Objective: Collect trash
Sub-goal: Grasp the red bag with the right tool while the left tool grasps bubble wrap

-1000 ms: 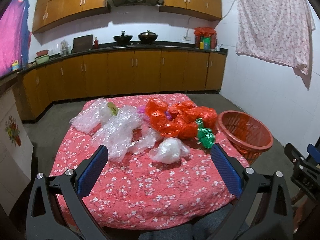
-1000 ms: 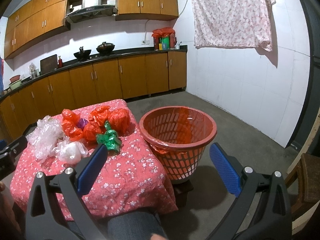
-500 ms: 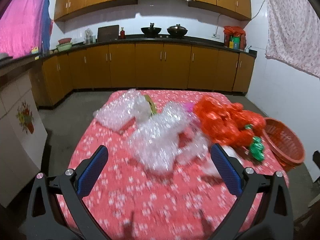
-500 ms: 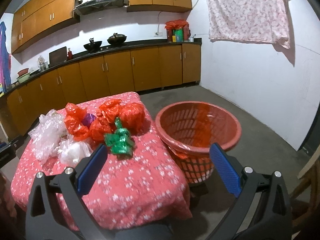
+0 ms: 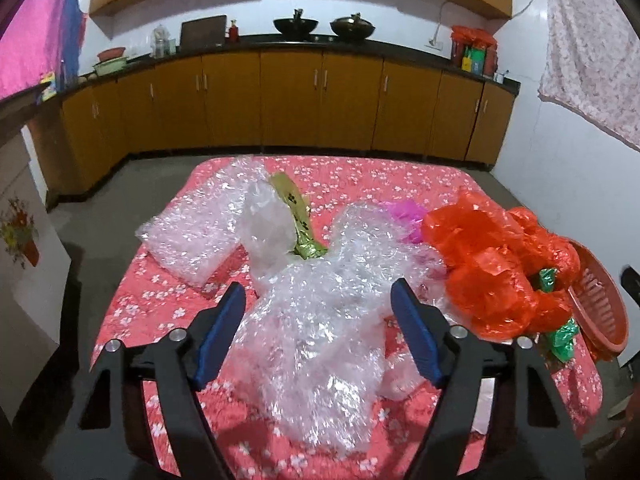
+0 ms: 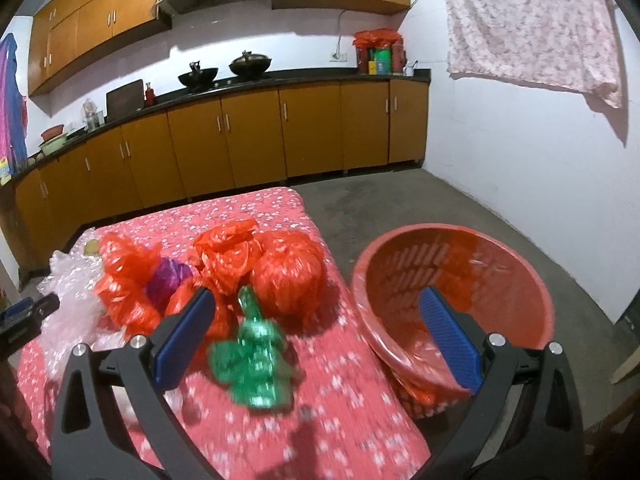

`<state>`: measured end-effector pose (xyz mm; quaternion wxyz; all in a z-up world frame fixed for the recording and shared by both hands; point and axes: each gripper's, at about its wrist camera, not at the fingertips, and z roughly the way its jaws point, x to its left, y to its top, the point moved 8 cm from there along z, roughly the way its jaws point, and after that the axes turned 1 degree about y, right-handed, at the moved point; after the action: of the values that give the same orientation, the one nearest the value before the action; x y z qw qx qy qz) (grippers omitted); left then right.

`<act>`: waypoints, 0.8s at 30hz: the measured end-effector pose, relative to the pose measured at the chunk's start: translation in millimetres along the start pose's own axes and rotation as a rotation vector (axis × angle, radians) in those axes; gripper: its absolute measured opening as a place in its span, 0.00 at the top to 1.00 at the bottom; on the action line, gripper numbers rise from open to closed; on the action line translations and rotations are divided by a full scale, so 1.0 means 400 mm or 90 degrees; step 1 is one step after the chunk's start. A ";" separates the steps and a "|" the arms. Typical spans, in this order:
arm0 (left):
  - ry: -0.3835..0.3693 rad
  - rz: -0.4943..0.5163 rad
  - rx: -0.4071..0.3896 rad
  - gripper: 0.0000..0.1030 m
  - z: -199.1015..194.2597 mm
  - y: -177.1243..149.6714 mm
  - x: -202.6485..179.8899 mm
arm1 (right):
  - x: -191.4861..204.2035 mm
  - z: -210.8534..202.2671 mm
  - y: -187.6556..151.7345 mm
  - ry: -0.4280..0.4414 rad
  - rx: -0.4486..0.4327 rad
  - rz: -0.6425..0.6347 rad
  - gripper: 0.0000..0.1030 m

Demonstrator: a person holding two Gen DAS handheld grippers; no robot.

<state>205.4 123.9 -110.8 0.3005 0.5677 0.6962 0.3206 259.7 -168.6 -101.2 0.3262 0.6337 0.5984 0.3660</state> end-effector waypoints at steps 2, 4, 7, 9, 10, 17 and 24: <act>-0.008 0.010 0.002 0.28 0.004 -0.003 -0.004 | -0.002 0.043 0.016 0.003 0.008 0.011 0.06; -0.012 0.018 0.004 0.28 0.012 -0.001 -0.008 | -0.002 0.083 0.027 0.010 0.020 0.025 0.10; -0.024 0.021 0.012 0.28 0.027 0.003 -0.010 | 0.000 0.139 0.042 0.027 0.040 0.042 0.13; -0.035 0.021 0.018 0.28 0.039 0.007 -0.020 | 0.006 0.170 0.049 0.030 0.048 0.041 0.14; -0.038 0.022 0.021 0.28 0.043 0.007 -0.024 | 0.009 0.186 0.050 0.029 0.053 0.038 0.15; -0.068 0.018 0.045 0.45 0.064 -0.002 -0.030 | 0.035 0.273 0.008 0.059 0.126 0.036 0.37; -0.088 0.030 0.030 0.70 0.046 0.009 -0.042 | 0.062 0.270 -0.006 0.087 0.129 0.018 0.65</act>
<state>225.1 109.8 -118.3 0.3270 0.6115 0.6677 0.2708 351.1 -141.2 -157.5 0.2140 0.6455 0.6440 0.3504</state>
